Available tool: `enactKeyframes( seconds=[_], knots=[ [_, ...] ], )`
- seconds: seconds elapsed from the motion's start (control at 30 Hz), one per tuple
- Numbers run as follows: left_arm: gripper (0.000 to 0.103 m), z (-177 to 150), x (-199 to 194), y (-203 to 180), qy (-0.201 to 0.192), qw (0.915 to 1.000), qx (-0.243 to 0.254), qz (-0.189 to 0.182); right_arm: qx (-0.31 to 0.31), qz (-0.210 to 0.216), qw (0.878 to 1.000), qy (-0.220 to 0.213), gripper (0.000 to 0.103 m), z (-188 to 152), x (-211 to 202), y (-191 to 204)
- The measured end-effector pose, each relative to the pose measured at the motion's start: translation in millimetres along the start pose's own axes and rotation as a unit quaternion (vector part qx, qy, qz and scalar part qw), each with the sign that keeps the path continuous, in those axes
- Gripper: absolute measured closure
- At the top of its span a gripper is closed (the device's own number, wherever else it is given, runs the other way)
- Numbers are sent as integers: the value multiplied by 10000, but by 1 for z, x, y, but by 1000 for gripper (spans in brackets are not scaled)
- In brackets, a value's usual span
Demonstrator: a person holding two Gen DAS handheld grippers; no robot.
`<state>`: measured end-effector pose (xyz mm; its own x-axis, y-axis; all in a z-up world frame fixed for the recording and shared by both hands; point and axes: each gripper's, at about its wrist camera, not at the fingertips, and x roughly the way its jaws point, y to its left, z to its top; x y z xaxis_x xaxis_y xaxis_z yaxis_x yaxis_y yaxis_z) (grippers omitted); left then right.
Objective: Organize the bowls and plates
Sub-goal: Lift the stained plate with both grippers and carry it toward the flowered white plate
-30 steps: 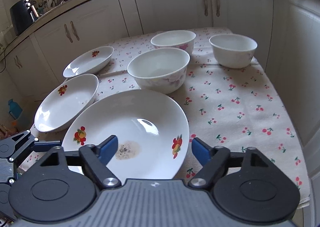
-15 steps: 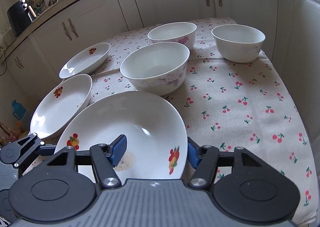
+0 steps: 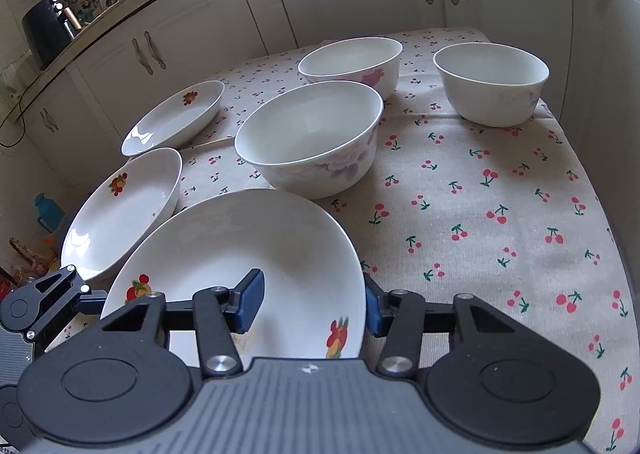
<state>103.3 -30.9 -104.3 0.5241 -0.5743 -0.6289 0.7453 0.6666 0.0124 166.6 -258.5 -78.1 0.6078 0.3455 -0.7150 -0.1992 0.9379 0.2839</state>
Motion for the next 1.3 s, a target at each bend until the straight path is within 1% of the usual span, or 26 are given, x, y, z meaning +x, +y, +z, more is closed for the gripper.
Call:
enactKeyframes(
  seconds=[0.37, 0.53, 0.7, 0.83, 0.97, 1.1, 1.3],
  knots=[
    [3, 1, 1, 3, 12, 10000, 24, -50, -87, 251, 9996, 74, 48, 5, 4, -6],
    [3, 2, 1, 2, 47, 10000, 43, -30, -11, 321, 9994, 140, 47, 6, 4, -9],
    [4, 4, 2, 2, 115, 9999, 84, -22, -67, 248, 9995, 158, 47, 6, 4, -5],
    [4, 5, -1, 4, 125, 9999, 64, -20, -34, 271, 9995, 143, 47, 5, -1, -4],
    [4, 7, -8, 5, 82, 10000, 22, -21, -83, 242, 9996, 100, 46, 6, -7, 1],
    [4, 6, -13, 5, 23, 10000, 84, 3, -213, 242, 9995, 35, 46, 7, -15, 8],
    [4, 3, -13, 9, -29, 9999, 50, -139, -242, 133, 9996, 95, 46, 3, -11, 10]
  ],
)
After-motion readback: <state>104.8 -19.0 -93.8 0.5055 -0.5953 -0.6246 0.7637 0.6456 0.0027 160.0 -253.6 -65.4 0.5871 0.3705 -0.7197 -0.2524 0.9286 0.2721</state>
